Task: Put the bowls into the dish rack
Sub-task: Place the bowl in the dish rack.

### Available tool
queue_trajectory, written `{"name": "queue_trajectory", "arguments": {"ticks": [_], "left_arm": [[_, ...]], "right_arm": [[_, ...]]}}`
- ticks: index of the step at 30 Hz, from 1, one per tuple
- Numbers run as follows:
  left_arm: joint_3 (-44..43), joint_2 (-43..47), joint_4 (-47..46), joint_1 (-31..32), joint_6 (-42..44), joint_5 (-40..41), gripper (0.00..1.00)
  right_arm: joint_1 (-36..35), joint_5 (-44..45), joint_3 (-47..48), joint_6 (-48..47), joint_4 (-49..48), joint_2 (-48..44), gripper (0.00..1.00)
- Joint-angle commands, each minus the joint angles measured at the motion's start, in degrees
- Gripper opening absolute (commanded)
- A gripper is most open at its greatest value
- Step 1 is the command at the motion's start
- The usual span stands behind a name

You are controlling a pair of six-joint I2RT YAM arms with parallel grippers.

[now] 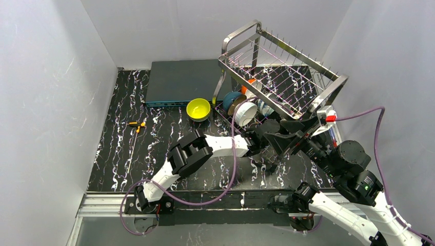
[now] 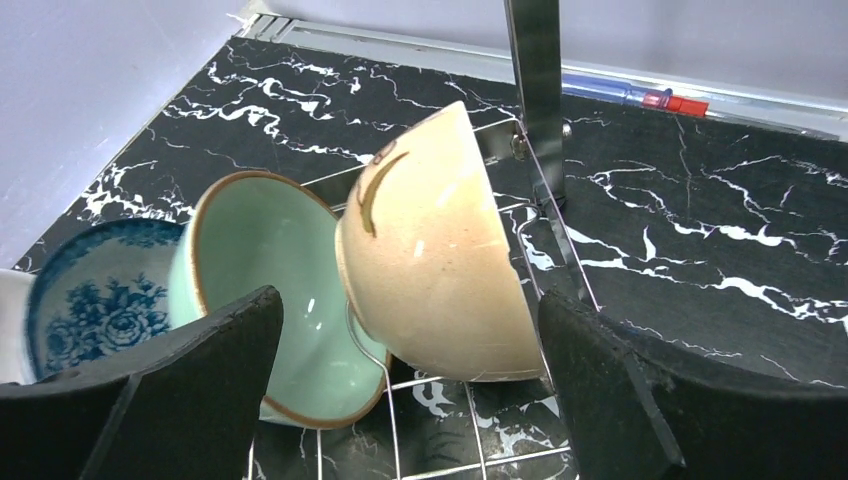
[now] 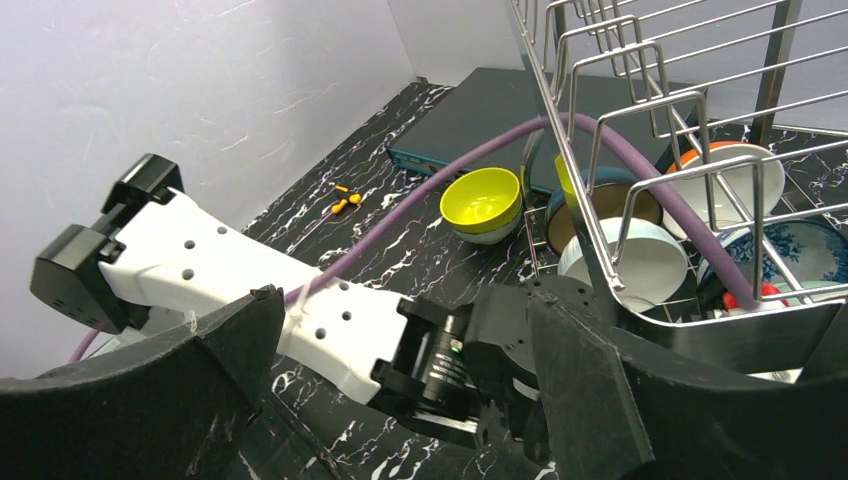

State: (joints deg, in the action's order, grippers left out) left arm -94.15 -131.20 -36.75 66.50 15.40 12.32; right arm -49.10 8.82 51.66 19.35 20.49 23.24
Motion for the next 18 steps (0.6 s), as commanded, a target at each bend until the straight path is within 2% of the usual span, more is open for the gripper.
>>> {"name": "queue_trajectory", "arguments": {"ticks": [1, 11, 18], "left_arm": [[2.77, 9.44, -0.79, -0.32, -1.89, -0.87, 0.98], [10.51, 16.98, -0.79, -0.30, -4.76, 0.96, 0.98], [17.75, 21.65, -1.65, -0.39, -10.25, 0.70, 0.98]], "right_arm": [[0.21, -0.34, 1.02, 0.24, -2.74, 0.48, 0.99], [0.19, -0.89, 0.97, 0.24, -3.76, 1.17, 0.99], [0.23, -1.35, 0.90, 0.33, -4.14, 1.71, 0.99]]}}
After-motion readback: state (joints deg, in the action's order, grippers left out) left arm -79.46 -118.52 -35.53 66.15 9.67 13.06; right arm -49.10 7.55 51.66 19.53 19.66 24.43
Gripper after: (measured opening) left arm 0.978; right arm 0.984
